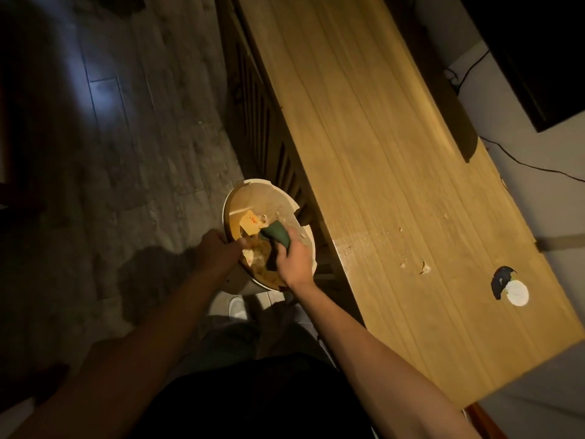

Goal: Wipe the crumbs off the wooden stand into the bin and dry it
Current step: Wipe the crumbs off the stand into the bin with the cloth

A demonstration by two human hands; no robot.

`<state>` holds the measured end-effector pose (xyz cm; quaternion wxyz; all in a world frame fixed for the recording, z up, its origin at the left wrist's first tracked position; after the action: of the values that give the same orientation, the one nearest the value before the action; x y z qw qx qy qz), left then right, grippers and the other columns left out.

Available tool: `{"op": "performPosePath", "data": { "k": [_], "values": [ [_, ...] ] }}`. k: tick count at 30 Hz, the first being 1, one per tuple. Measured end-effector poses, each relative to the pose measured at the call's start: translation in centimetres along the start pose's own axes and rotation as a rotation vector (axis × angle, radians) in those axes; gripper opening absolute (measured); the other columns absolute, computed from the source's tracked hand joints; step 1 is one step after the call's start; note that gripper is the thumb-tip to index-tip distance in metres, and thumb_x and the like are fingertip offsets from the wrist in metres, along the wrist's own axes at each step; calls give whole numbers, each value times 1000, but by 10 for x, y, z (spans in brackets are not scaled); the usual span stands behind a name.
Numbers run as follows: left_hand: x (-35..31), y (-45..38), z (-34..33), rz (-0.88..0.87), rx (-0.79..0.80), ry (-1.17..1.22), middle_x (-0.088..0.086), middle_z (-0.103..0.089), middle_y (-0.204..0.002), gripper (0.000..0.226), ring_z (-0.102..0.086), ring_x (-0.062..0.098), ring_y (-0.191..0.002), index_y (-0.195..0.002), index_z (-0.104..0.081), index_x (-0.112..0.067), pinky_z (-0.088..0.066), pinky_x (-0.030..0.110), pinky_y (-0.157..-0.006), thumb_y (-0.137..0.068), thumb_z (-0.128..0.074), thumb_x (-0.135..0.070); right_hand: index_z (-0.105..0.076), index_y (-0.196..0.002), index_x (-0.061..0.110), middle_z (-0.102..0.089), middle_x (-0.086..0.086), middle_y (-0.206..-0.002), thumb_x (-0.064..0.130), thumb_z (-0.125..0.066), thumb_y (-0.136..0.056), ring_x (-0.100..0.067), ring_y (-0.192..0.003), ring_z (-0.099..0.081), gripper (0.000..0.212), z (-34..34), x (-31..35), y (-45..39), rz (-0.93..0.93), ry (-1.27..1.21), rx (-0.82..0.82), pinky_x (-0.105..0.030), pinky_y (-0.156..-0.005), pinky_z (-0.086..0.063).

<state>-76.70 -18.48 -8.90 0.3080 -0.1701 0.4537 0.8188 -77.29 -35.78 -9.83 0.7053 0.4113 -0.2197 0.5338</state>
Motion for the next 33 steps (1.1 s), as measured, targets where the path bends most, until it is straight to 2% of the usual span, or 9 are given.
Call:
{"op": "performPosePath", "data": {
  "k": [4, 6, 9, 12, 17, 19, 23, 29, 33],
  "values": [
    [5, 5, -10, 31, 30, 16, 13, -67, -111, 46, -65, 31, -98, -118, -60, -6, -52, 37, -72, -84, -76, -33, -57, -137, 15, -68, 4, -118, 14, -58, -100, 6, -103, -57, 37, 46, -16, -1, 10, -140, -103, 3, -87, -36],
    [5, 8, -15, 50, 24, 11, 16, -66, -114, 45, -64, 33, -102, -119, -59, -4, -53, 41, -79, -86, -75, -31, -61, -131, 13, -68, 10, -108, 16, -58, -101, 11, -93, -60, 30, 74, -25, -9, -22, -220, -162, -2, -80, -40],
    [4, 9, -20, 73, -5, 13, 21, -64, -116, 46, -63, 37, -105, -119, -58, 1, -55, 47, -86, -86, -75, -27, -63, -129, 9, -71, -2, -110, 20, -57, -103, -6, -96, -67, 29, 121, -38, -25, -66, -333, -235, -21, -82, -51],
    [1, 14, -28, 72, -22, -31, 21, -66, -116, 53, -63, 40, -105, -118, -60, 2, -55, 50, -89, -84, -77, -34, -63, -127, 11, -72, -1, -107, 25, -59, -102, -5, -93, -70, 28, 173, -56, -44, -97, -432, -296, -19, -76, -55],
    [-5, 21, -49, 58, -93, -63, 17, -67, -96, 40, -62, 30, -79, -95, -64, -7, -51, 37, -63, -80, -78, -41, -57, -136, 14, -70, -5, -116, 26, -56, -104, -21, -106, -68, 34, 266, -99, -87, -186, -474, -415, -37, -92, -57],
    [-3, 21, -56, 53, -130, -102, 15, -64, -85, 37, -64, 37, -83, -80, -60, -10, -52, 41, -67, -80, -77, -43, -55, -138, 15, -69, -3, -118, 28, -55, -104, -19, -109, -66, 37, 306, -117, -106, -210, -404, -471, -40, -97, -55],
    [3, 23, -66, 152, -169, -59, 28, -65, -112, 48, -62, 44, -105, -109, -65, 8, -52, 48, -89, -86, -74, -34, -54, -138, 16, -65, -6, -127, 25, -52, -103, -23, -119, -61, 36, 388, -155, -141, -235, -103, -604, -43, -107, -48],
    [16, 38, -75, 176, -193, 158, 21, -53, -91, 13, -51, 31, -86, -82, -55, 3, -48, 24, -60, -93, -62, 2, -48, -138, 19, -59, -17, -133, 15, -51, -103, -38, -123, -56, 36, 459, -215, -179, -286, 285, -452, -53, -108, -46],
    [5, 46, -82, 162, -247, 69, 19, -58, -89, 28, -54, 28, -86, -75, -57, -6, -46, 42, -74, -84, -77, -22, -46, -138, 20, -57, -19, -135, 14, -54, -100, -44, -121, -56, 39, 444, -229, -177, -295, 429, -336, -55, -104, -45]
  ]
}}
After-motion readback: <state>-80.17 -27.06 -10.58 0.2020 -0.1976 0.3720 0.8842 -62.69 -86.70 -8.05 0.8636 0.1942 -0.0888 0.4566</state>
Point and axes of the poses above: each hand's wrist, its own y-axis away from the middle knuckle, its own z-axis out of the back of the hand, x = y × z, the point moved 2 cm from there along -y, towards the middle knuckle
